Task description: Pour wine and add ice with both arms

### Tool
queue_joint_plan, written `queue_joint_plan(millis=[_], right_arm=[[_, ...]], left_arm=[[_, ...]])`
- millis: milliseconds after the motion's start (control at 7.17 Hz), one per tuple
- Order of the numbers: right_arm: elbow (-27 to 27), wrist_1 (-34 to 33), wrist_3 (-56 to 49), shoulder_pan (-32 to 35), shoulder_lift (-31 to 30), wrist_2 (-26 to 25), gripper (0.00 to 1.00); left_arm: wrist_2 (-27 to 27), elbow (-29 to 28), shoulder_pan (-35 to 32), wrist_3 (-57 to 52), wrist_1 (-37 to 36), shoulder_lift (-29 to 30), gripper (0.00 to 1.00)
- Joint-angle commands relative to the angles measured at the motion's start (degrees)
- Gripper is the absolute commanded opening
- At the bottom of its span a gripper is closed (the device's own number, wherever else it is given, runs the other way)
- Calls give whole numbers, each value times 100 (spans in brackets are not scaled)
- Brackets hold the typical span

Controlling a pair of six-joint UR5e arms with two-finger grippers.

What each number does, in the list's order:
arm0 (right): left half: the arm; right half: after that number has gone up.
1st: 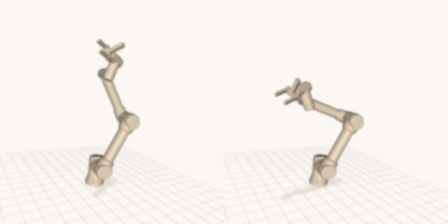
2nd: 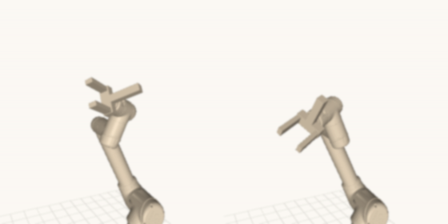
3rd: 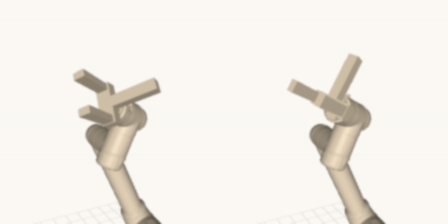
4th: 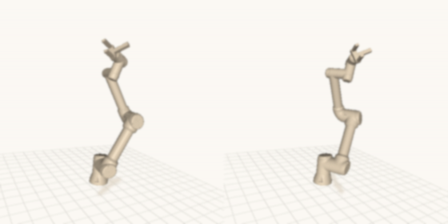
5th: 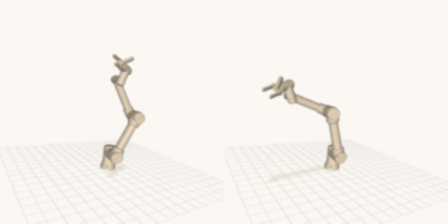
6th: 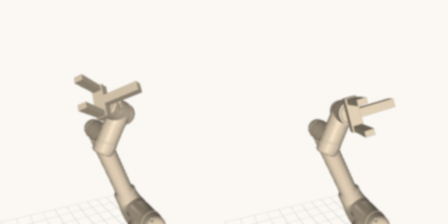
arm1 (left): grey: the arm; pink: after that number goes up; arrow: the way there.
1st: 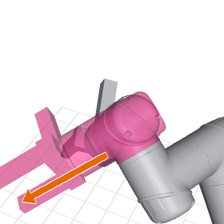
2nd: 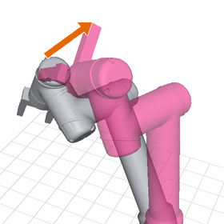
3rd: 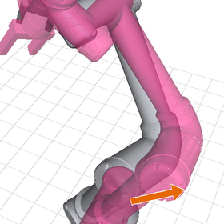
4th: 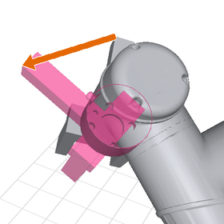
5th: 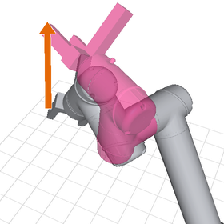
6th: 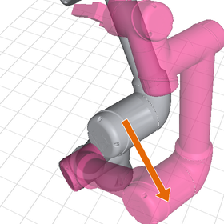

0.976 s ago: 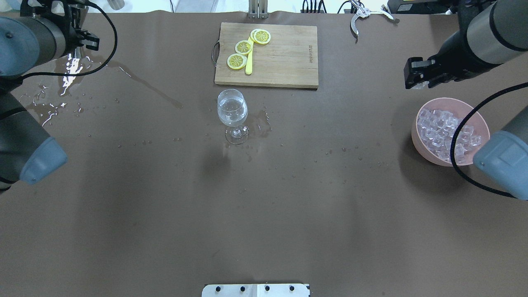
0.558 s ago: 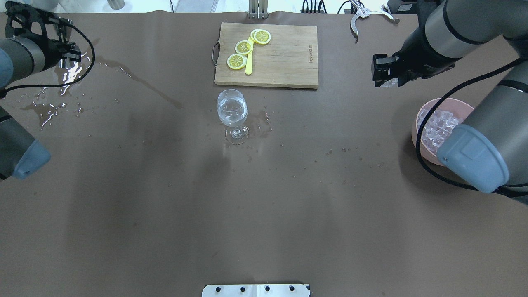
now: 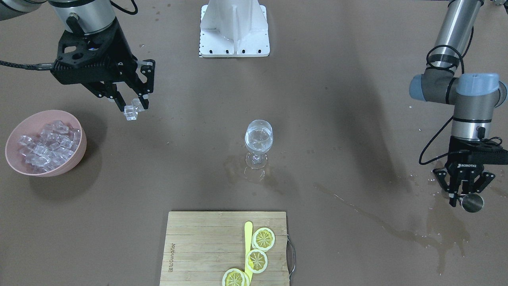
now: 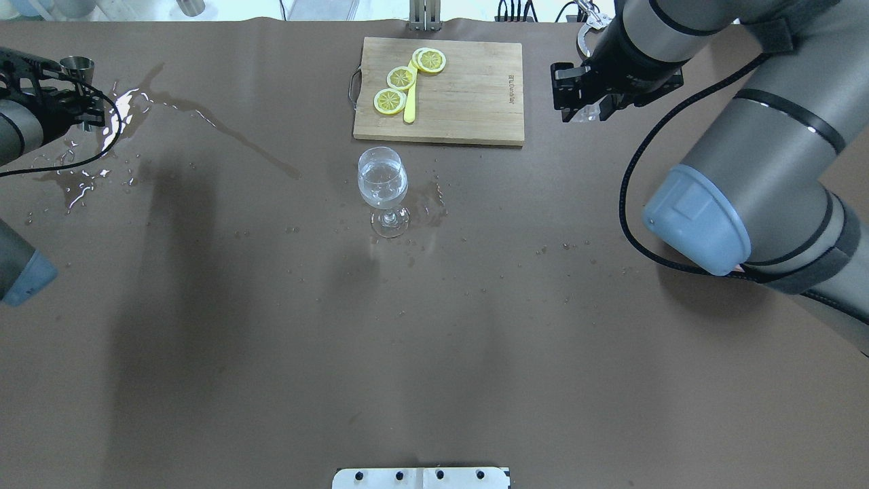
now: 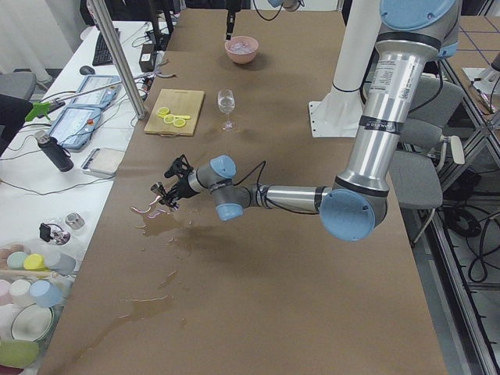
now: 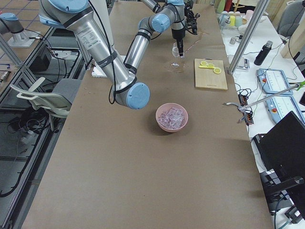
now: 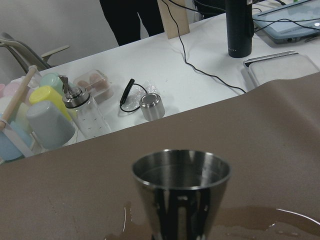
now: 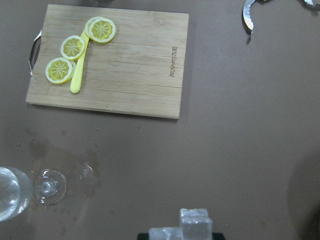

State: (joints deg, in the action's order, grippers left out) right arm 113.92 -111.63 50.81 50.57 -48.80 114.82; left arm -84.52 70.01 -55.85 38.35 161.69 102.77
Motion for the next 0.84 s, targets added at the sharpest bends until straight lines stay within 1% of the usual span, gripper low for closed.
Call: queue_joint_plan(millis=[0,139,418,558,697], right_arm=[[-352,54,25,-134,396,-3,0],[-640,71,25,-213,719,-12,0],[-1342,194,8,-354,1335,-38,0],[-1755,273,-1,-372,1642,-30,0],[-2160,526,25,-407,1863,-30,0]], left_arm=[[14,-565,-5,-3,896,-81,0],[40,-768,4,-29,1239,-125,0],[49,-796,13,-29,1619,-379,0],[232,-813,39,-29,1768,-476,0],[338,-970,56,-29,2013,-477,0]])
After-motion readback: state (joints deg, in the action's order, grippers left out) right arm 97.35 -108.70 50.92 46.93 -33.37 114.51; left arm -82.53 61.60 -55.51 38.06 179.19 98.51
